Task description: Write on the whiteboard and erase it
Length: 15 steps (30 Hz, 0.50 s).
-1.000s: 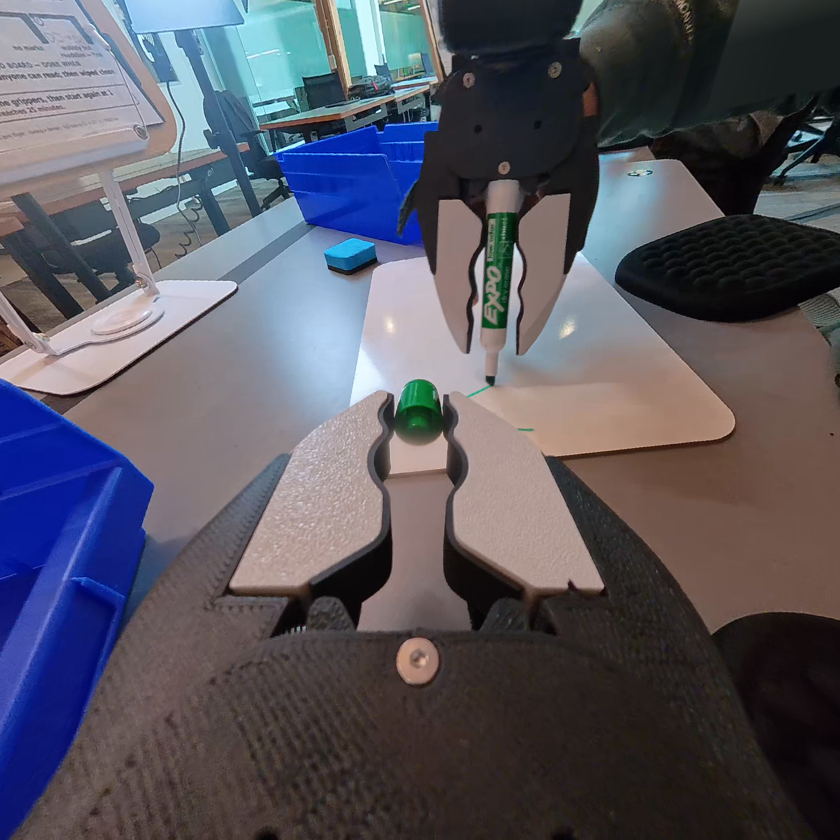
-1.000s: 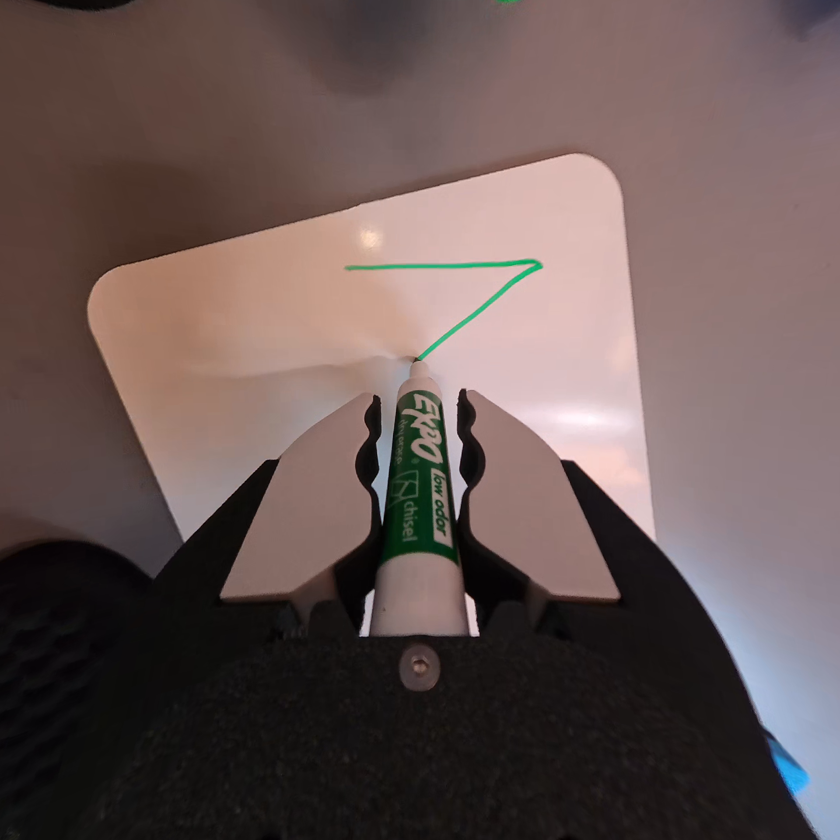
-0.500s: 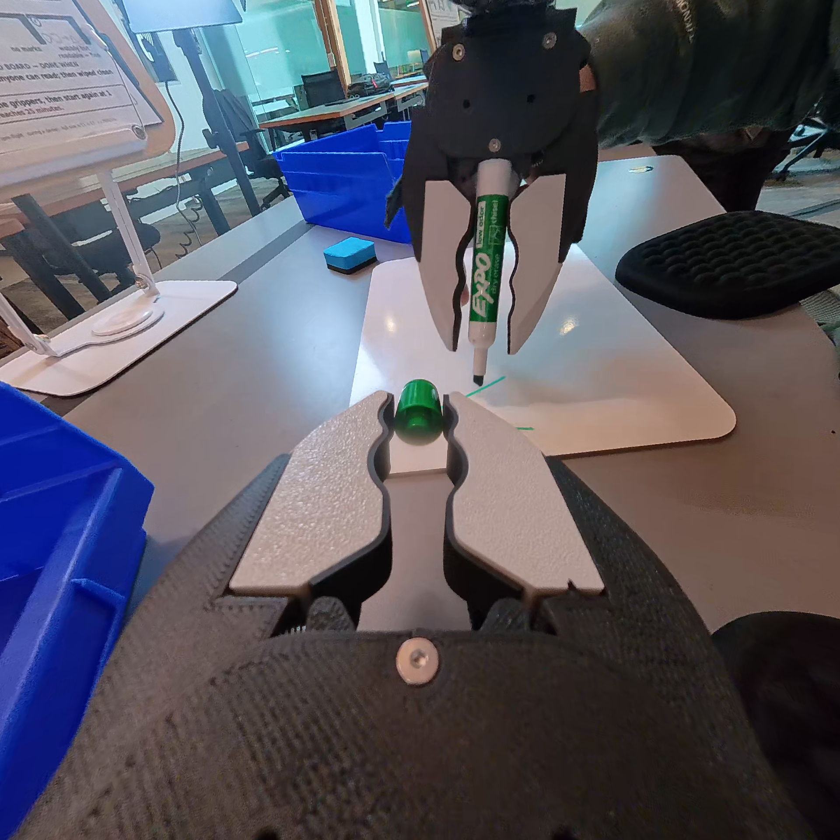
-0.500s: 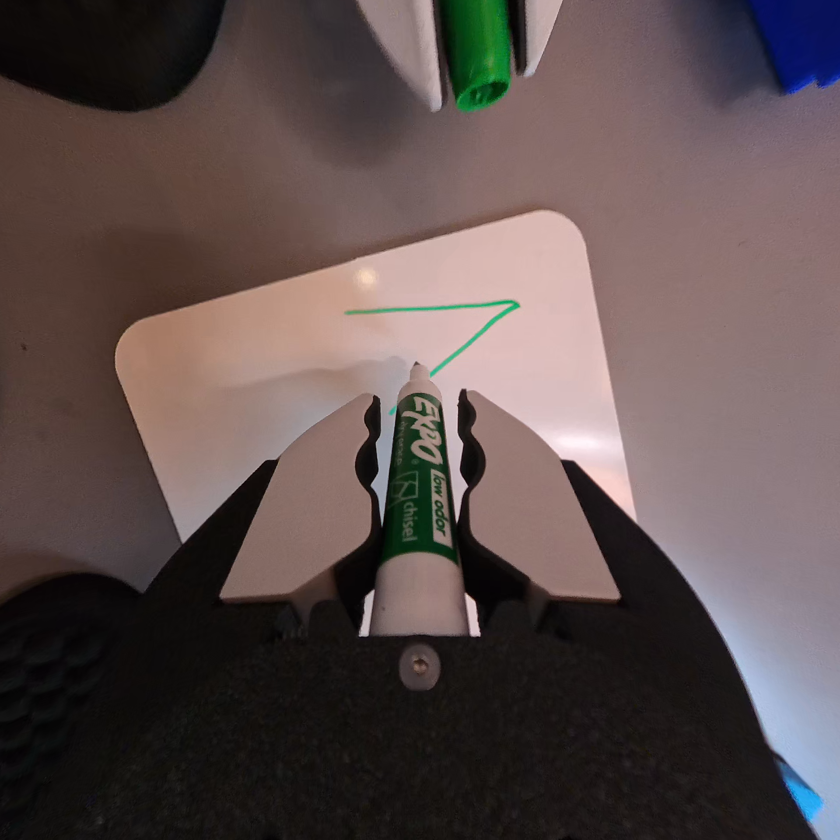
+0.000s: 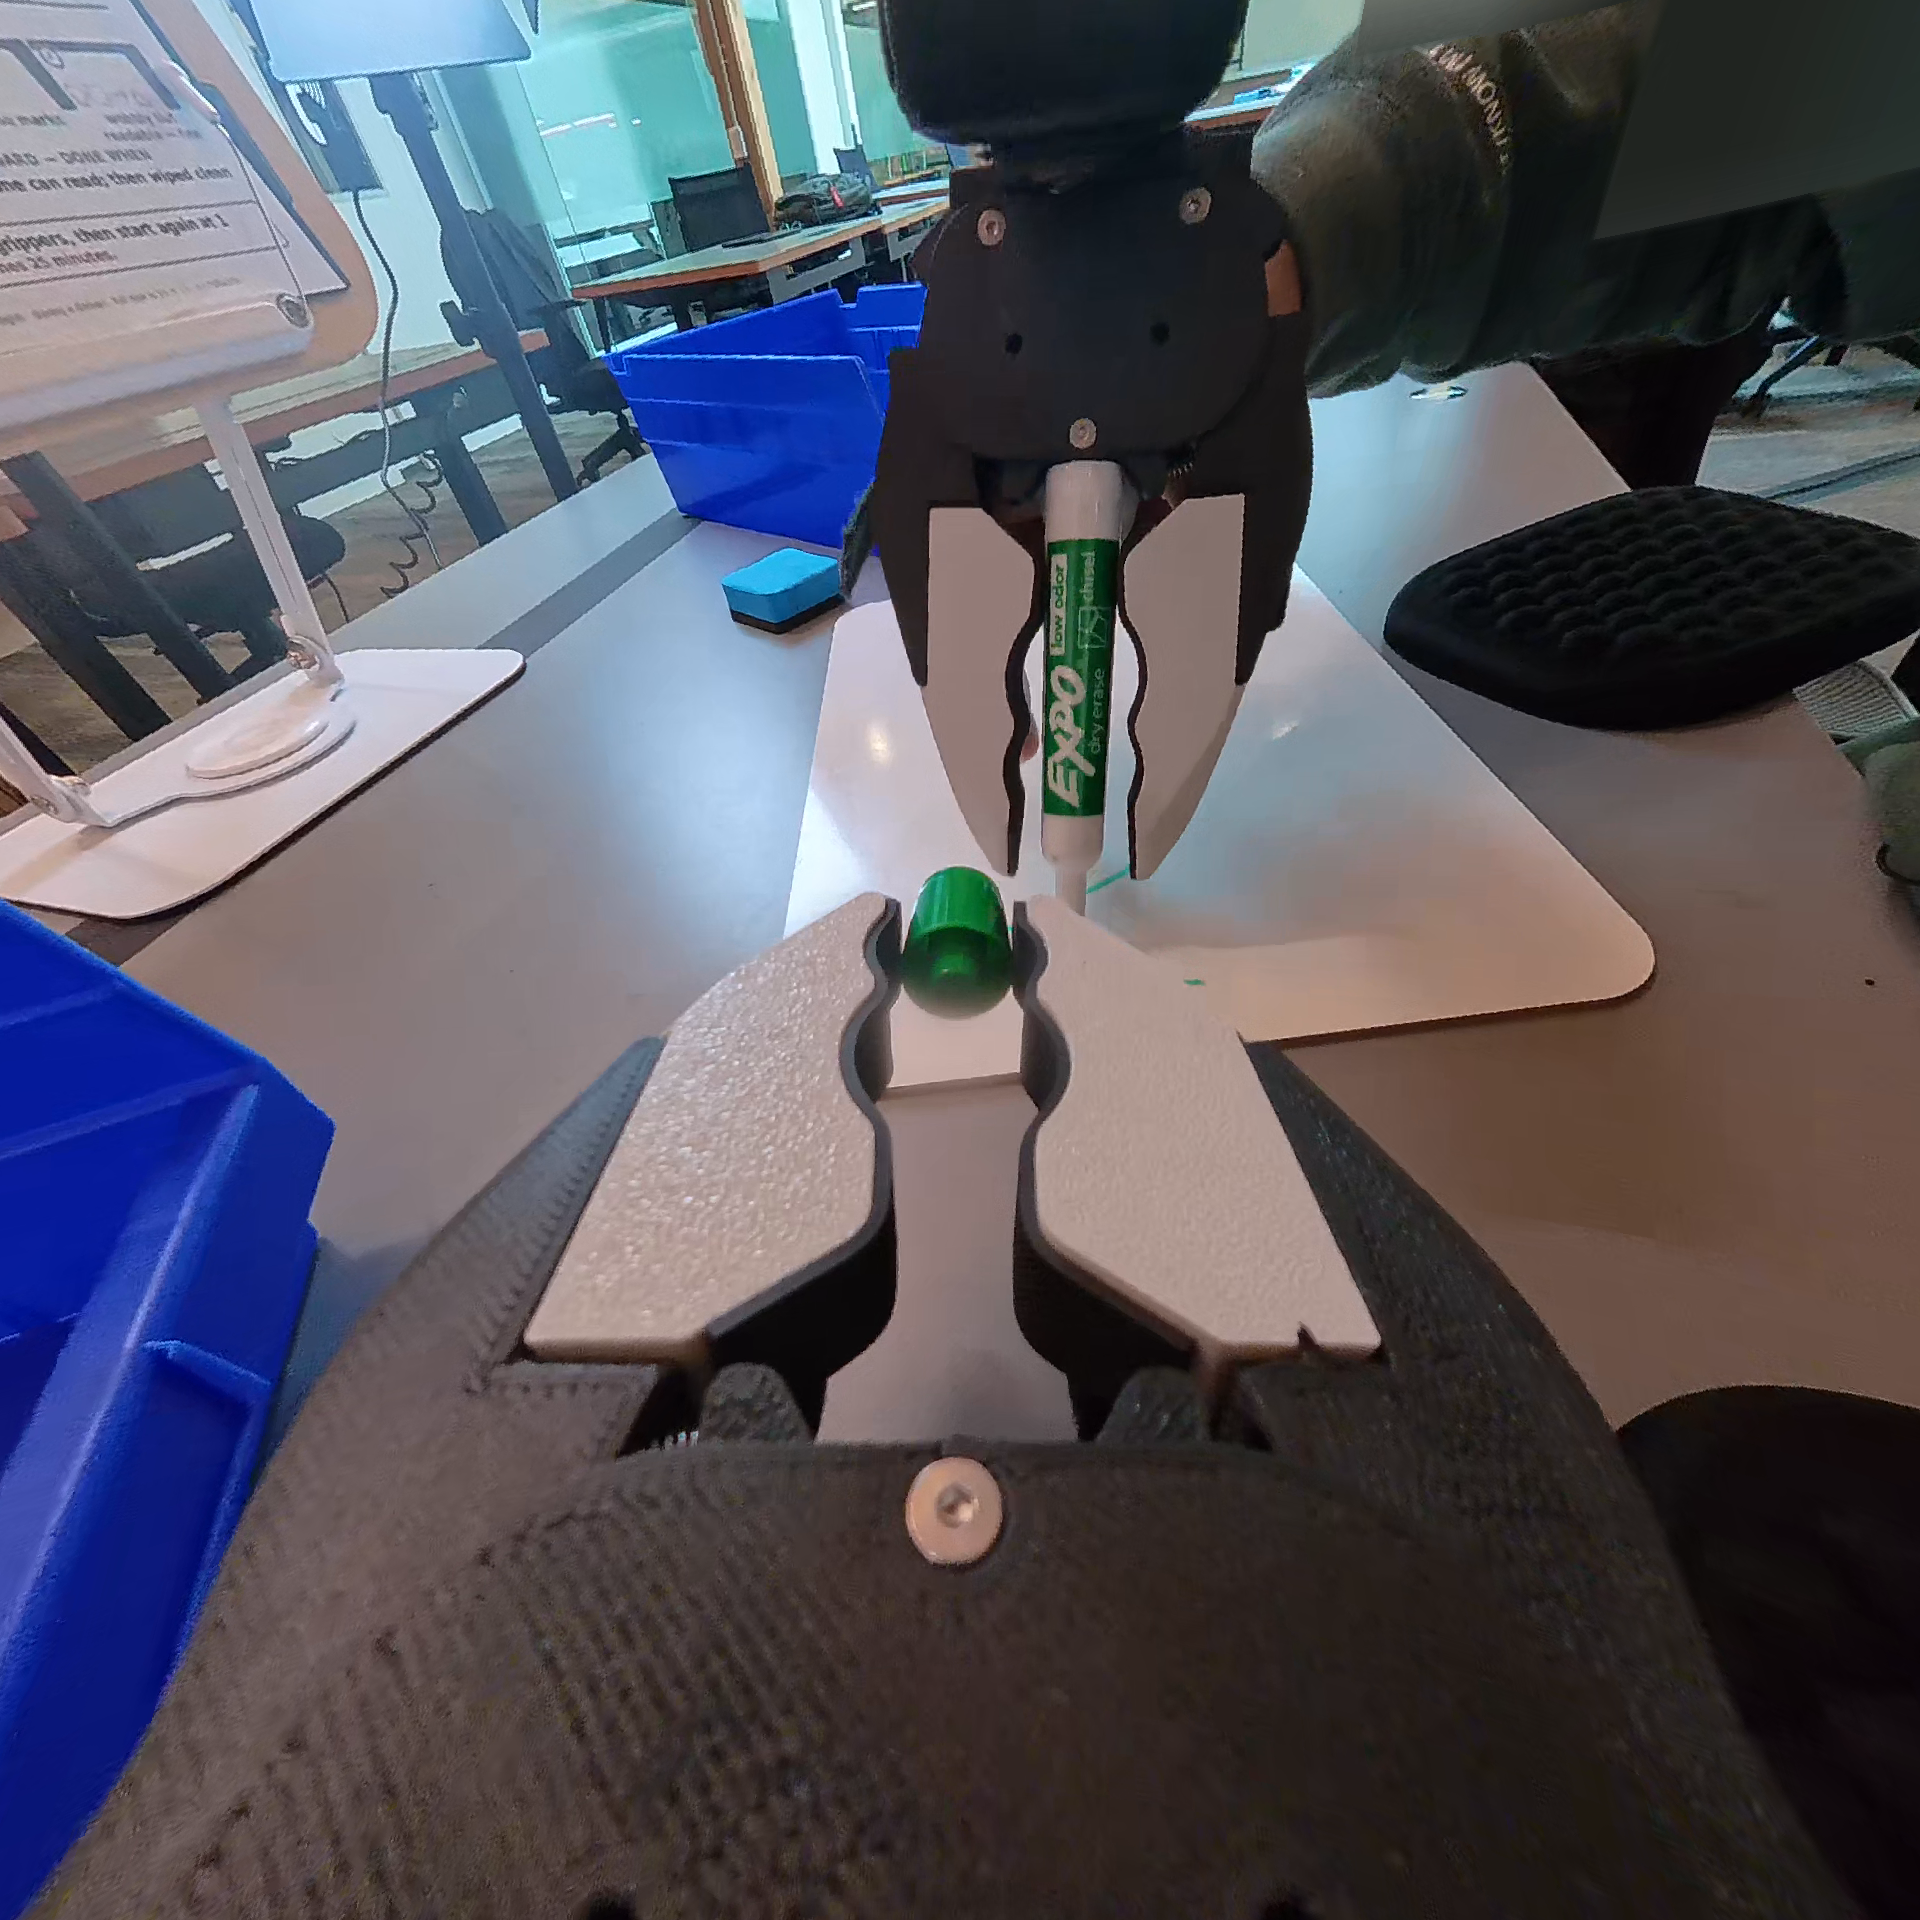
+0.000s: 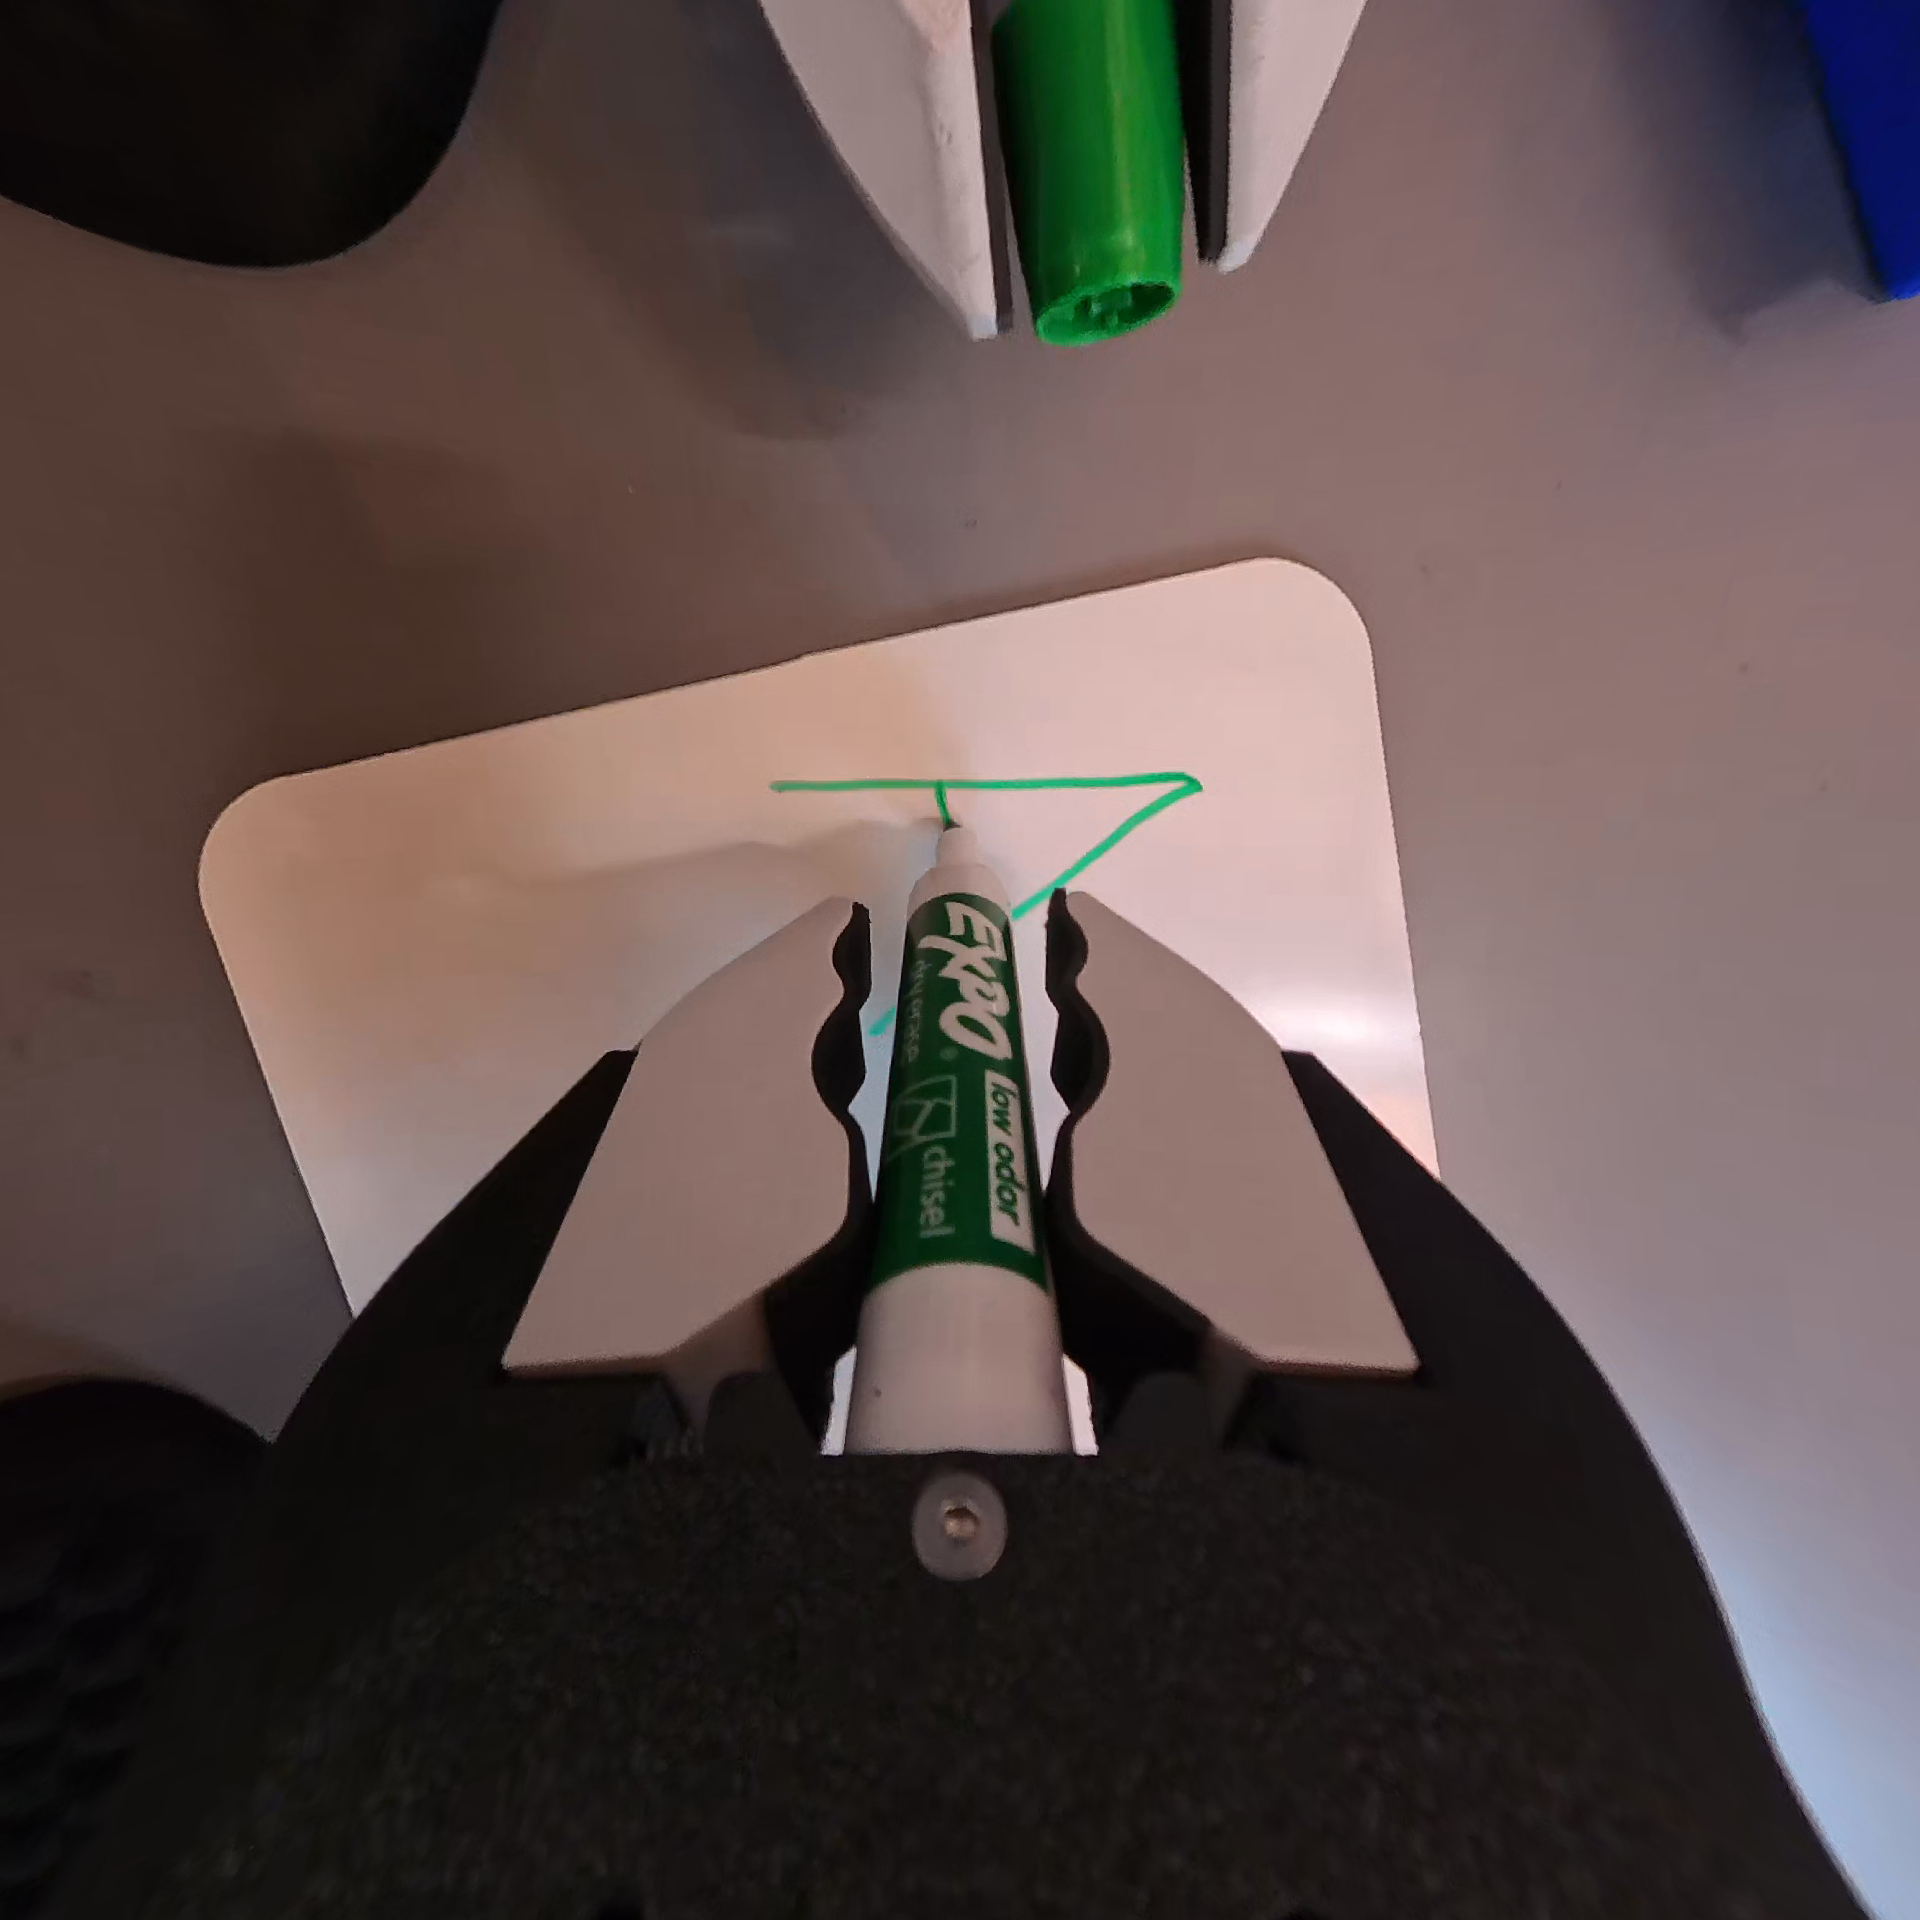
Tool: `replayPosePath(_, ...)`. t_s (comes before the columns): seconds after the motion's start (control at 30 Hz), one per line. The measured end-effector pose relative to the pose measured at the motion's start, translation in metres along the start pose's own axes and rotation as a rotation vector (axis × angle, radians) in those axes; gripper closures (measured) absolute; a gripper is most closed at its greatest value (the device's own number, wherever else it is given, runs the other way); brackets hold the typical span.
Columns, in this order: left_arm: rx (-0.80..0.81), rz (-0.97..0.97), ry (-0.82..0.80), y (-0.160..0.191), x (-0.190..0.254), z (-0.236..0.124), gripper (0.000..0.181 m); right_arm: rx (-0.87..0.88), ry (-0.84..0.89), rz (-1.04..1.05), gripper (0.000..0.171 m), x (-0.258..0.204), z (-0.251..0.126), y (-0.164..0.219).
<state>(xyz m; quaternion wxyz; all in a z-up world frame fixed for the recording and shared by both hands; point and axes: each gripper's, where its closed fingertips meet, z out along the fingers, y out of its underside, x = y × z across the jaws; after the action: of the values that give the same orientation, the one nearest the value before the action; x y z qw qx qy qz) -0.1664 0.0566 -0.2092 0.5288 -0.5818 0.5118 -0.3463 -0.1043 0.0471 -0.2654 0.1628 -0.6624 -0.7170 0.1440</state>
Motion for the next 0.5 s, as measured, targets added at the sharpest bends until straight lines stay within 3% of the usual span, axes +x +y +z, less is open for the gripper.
replayPosePath(0.5, -0.001, -0.002, 0.003, 0.000, 0.000, 0.001, 0.161, 0.022, 0.080, 0.085, 0.138, 0.017, -0.023, 0.023)
